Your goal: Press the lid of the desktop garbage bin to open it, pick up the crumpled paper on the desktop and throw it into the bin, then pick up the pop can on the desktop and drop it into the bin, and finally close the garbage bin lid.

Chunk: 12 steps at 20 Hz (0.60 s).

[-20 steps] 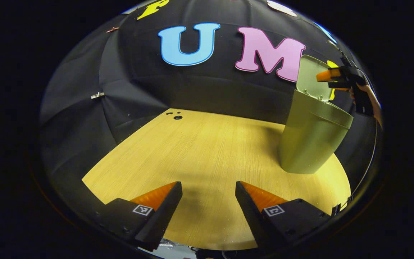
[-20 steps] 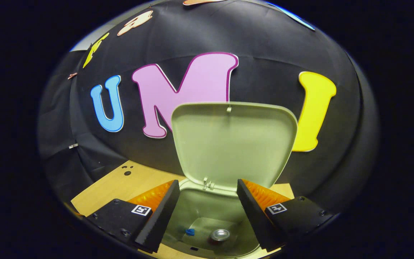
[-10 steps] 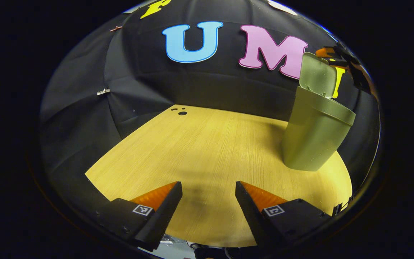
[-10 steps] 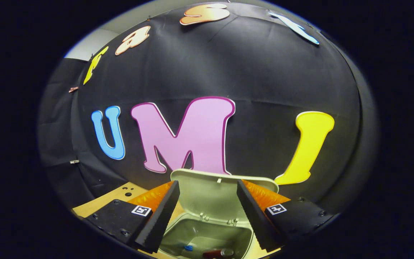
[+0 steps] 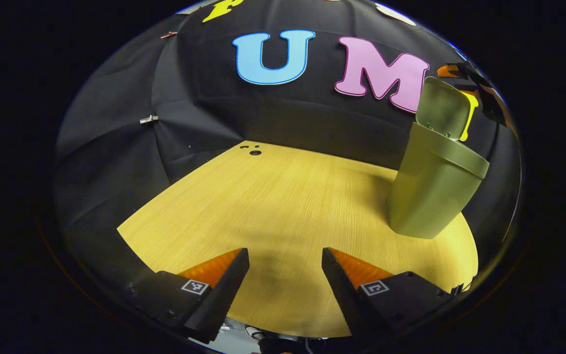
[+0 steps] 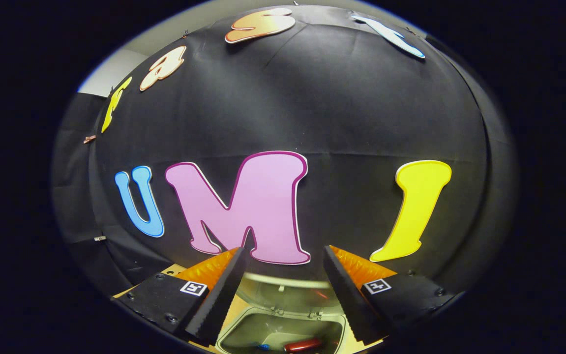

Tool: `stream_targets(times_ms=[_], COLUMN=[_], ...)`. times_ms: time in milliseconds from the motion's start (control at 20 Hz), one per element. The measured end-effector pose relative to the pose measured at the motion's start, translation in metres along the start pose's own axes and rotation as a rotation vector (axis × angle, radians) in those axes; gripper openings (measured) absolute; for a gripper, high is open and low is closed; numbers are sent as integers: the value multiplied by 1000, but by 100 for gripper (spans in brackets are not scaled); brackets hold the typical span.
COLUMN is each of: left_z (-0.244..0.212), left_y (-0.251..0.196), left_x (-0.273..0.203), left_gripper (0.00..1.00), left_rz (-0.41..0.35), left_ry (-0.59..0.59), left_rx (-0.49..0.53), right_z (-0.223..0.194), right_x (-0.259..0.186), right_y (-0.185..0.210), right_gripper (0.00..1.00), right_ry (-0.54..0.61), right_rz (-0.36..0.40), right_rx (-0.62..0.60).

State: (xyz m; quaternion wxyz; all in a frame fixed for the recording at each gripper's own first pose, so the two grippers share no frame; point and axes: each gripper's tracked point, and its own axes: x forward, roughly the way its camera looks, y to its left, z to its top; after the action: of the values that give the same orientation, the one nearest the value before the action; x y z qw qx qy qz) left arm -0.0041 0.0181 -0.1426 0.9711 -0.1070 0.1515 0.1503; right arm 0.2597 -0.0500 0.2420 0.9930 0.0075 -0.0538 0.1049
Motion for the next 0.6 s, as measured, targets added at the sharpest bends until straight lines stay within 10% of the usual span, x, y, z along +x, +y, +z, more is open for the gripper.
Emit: stream_targets(times_ms=[600], left_z=[-1], left_y=[23], left_x=[-3], left_gripper=[96], left_rz=[40], left_ry=[-4], left_rx=[-32], right_z=[-19], right_x=[41], right_y=[-17], right_gripper=[100], right_ry=[59], right_rz=[-75], right_rx=[1])
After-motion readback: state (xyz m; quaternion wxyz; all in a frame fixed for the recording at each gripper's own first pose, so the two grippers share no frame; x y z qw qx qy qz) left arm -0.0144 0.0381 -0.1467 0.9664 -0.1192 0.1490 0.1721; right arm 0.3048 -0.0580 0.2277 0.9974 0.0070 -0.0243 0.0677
